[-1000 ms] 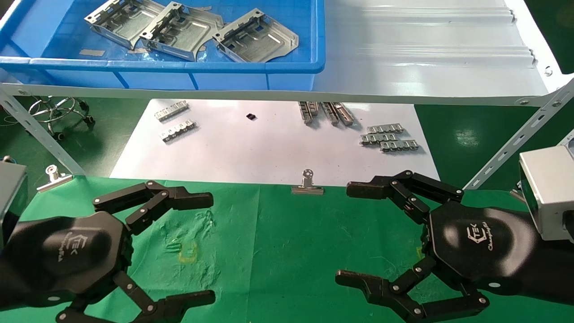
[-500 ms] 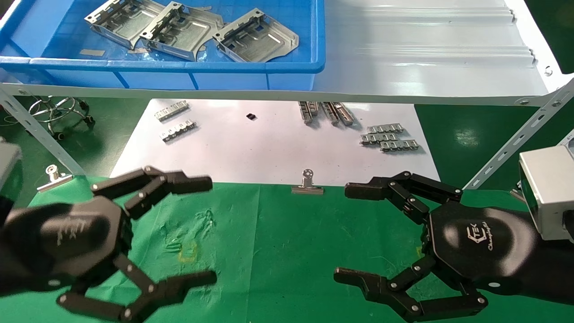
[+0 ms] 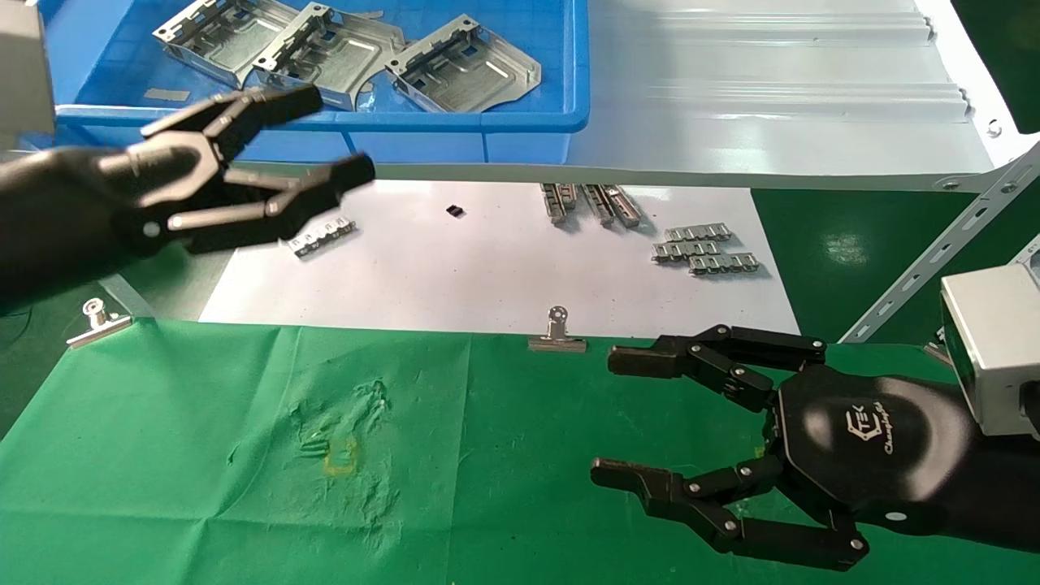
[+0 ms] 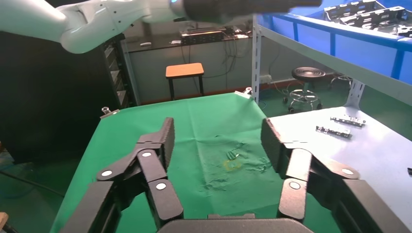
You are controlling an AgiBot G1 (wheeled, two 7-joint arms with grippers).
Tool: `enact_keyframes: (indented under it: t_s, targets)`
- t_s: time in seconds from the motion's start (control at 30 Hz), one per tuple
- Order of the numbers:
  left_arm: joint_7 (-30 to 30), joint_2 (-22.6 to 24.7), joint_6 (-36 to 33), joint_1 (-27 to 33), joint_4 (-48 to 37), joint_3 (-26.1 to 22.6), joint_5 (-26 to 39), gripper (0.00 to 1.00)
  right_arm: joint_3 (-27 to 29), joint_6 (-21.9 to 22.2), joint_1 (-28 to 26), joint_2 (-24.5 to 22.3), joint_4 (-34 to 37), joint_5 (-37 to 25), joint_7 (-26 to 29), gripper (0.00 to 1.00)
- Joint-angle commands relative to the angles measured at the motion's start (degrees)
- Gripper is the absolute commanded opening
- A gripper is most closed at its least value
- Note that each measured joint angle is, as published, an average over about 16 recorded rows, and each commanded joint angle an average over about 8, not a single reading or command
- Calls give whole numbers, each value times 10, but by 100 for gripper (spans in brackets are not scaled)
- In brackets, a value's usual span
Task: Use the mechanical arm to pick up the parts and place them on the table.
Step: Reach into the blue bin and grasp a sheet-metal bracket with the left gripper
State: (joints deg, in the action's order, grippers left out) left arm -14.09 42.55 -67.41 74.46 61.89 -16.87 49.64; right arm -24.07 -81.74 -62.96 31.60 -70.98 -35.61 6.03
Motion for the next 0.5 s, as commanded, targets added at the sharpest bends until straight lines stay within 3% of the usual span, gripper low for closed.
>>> enact_keyframes:
  t_s: [0.03,0.5]
  targets:
    - [-7,11,29,19,-15,-3,15,100,0,0,0,0,0,0,0,0]
    - [-49,55,102,204,-190,-76,169,100,0,0,0,0,0,0,0,0]
